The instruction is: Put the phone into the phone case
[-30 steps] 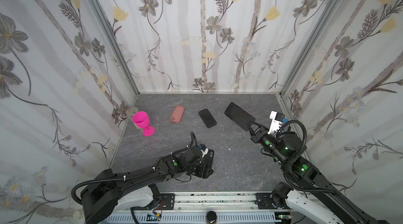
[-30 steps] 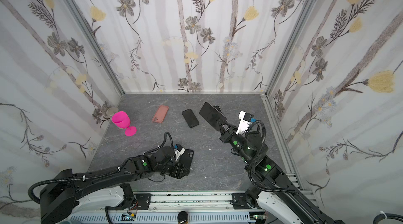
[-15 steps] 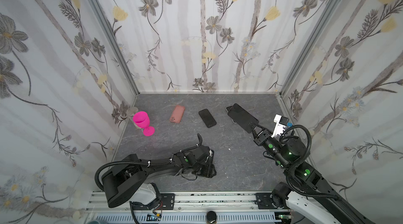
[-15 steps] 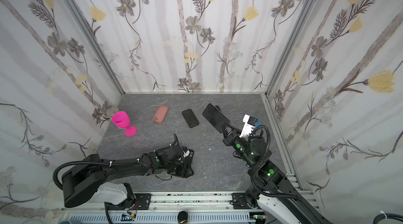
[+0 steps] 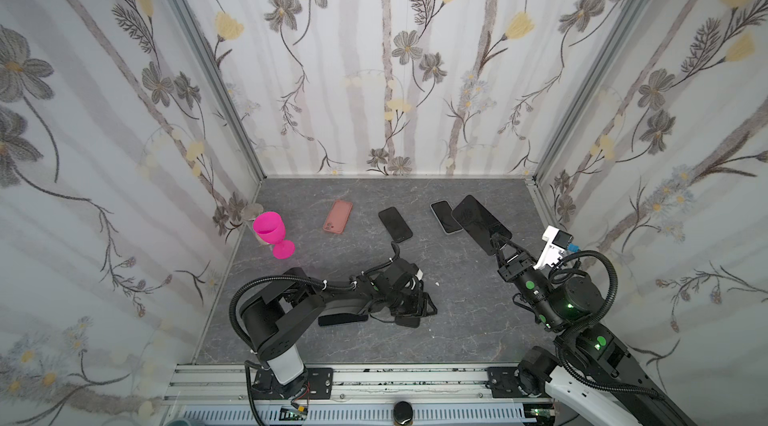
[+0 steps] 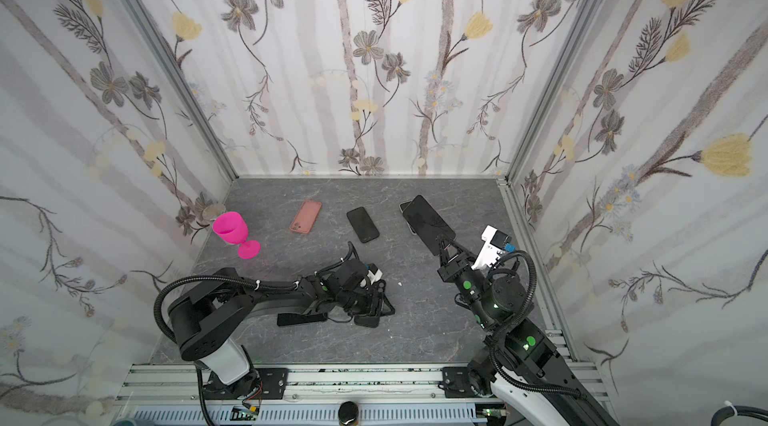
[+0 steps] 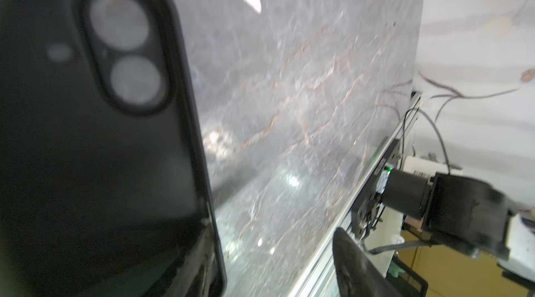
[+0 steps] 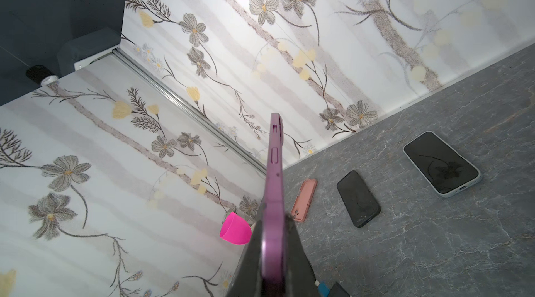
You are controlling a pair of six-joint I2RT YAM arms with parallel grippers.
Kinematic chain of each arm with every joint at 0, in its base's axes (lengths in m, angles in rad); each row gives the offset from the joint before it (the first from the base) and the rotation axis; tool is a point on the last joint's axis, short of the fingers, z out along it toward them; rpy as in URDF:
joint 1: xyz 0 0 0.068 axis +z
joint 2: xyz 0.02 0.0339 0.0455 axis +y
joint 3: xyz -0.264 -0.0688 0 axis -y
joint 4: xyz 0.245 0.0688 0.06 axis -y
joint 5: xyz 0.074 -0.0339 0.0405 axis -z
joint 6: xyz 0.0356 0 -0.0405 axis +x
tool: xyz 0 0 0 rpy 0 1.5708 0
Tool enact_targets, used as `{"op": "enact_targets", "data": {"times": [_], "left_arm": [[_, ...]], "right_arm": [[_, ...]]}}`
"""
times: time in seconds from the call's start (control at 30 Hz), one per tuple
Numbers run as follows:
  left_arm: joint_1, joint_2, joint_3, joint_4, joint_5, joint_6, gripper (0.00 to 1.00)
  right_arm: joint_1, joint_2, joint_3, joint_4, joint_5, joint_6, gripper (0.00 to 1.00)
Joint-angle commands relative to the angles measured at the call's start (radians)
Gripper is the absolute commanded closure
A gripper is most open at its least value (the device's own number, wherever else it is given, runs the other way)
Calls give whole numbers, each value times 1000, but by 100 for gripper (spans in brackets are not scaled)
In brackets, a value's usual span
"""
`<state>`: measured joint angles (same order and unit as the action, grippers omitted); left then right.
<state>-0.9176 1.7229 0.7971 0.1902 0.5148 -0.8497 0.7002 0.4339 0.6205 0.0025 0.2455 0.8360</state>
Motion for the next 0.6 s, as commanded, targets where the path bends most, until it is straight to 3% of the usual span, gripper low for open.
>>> {"op": "enact_targets", "data": {"times": [0.0,0.13,0.23,0.57], "left_arm": [[33,46,56,107,4,-75,36],[50,88,138,103,-22,-75,36],[58,74,198,44,-38,7,36],[128,91,476,-521,-248,746,40]], "right_arm": [[1,-19,4,19,32,-6,100],[1,-37,23,-16,54,-18,100],[1,-49,36,-43,66,-27,100],[1,-39,39,-52,58,-40,100]]}}
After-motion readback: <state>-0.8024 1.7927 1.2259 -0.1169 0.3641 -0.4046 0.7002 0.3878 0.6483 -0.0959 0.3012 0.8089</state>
